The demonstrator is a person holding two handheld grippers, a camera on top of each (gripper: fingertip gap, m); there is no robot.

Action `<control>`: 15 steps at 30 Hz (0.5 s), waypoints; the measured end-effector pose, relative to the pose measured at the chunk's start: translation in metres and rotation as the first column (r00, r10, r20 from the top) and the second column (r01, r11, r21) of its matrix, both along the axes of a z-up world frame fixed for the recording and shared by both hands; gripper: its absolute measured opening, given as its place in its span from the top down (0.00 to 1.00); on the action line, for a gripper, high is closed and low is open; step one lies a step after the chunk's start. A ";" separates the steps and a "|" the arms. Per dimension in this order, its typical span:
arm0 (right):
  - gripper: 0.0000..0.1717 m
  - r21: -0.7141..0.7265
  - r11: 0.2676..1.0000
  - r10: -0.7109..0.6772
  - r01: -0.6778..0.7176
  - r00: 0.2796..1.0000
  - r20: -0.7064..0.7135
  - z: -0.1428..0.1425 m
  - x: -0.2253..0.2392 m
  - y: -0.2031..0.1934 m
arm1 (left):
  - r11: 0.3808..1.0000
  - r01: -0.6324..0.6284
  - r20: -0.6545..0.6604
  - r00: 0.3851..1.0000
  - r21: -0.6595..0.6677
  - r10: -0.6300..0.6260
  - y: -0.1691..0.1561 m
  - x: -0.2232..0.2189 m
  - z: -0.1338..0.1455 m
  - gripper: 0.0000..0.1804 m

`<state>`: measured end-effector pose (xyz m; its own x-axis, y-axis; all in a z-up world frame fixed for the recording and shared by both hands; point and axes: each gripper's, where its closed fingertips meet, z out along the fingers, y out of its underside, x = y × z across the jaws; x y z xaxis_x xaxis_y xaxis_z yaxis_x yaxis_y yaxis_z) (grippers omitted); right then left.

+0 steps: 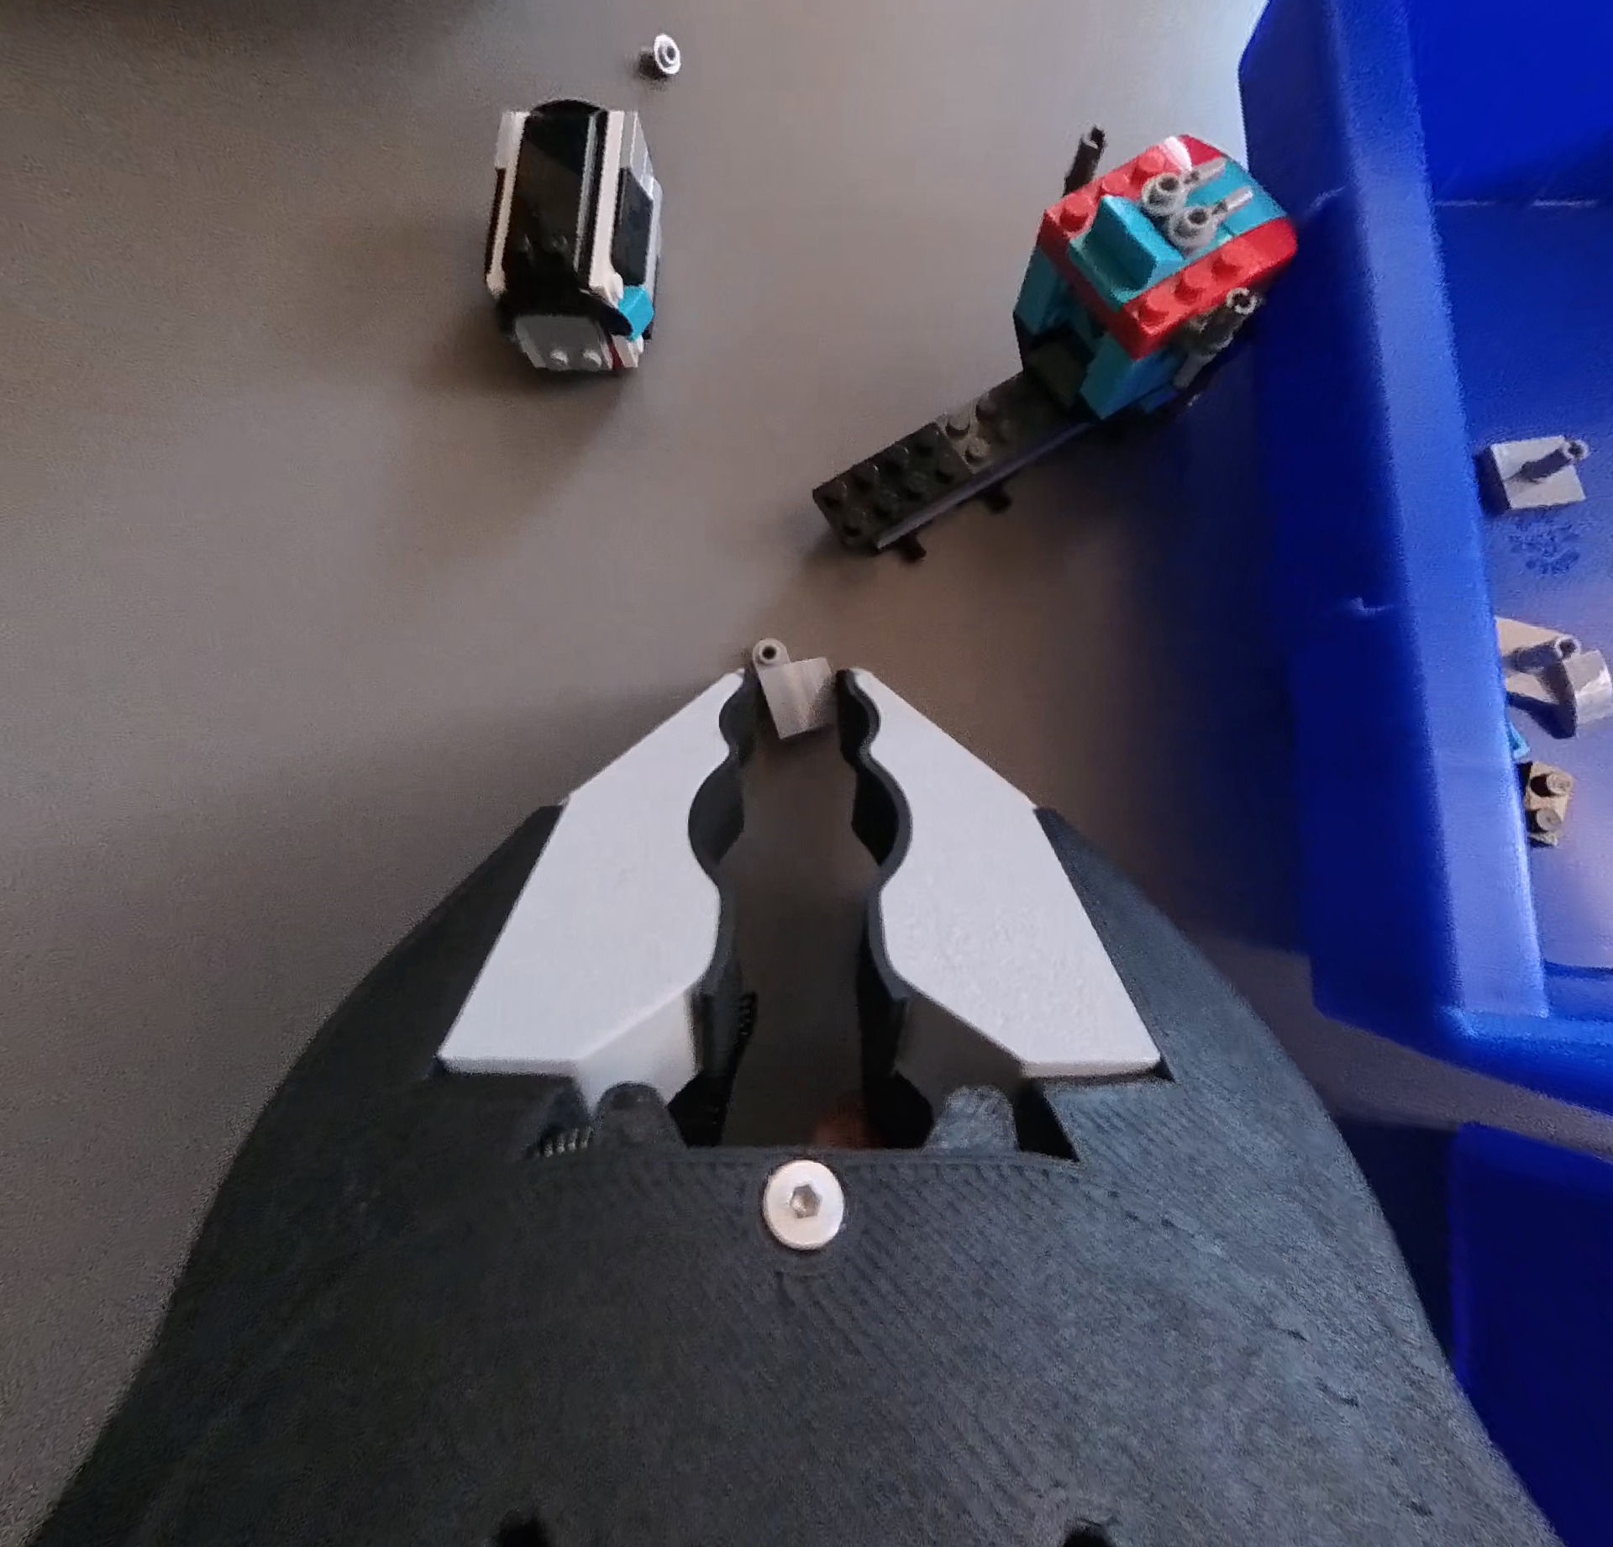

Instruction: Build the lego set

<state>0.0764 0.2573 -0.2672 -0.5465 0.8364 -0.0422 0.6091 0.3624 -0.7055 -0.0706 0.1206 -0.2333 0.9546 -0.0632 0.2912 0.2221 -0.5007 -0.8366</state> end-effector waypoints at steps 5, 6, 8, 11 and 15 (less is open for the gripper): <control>0.89 -0.032 0.999 0.014 -0.015 0.999 -0.031 0.007 -0.001 -0.005 | 1.000 0.009 0.012 1.000 0.015 -0.009 -0.001 0.001 0.002 0.85; 0.90 -0.050 0.999 0.016 -0.018 0.999 -0.045 0.012 -0.002 -0.007 | 1.000 0.013 0.011 1.000 0.014 -0.013 -0.001 0.002 0.002 0.85; 0.90 -0.084 0.996 0.018 -0.025 0.996 -0.083 0.026 -0.006 -0.013 | 1.000 0.020 0.006 1.000 0.006 -0.020 -0.002 0.002 0.001 0.85; 0.90 -0.131 0.990 0.027 -0.046 0.989 -0.145 0.052 -0.019 -0.025 | 0.998 0.038 -0.012 0.999 -0.046 -0.038 -0.003 0.006 -0.006 0.85; 0.90 -0.162 0.985 0.034 -0.065 0.982 -0.187 0.071 -0.044 -0.043 | 0.982 0.071 -0.123 0.988 -0.177 -0.094 0.000 0.014 -0.026 0.85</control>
<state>0.0323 0.2141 -0.1961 -0.5987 0.7975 -0.0744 0.4484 0.2567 -0.8562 -0.0564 0.1205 -0.2589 0.9786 -0.1028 0.1780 0.0690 -0.6517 -0.7554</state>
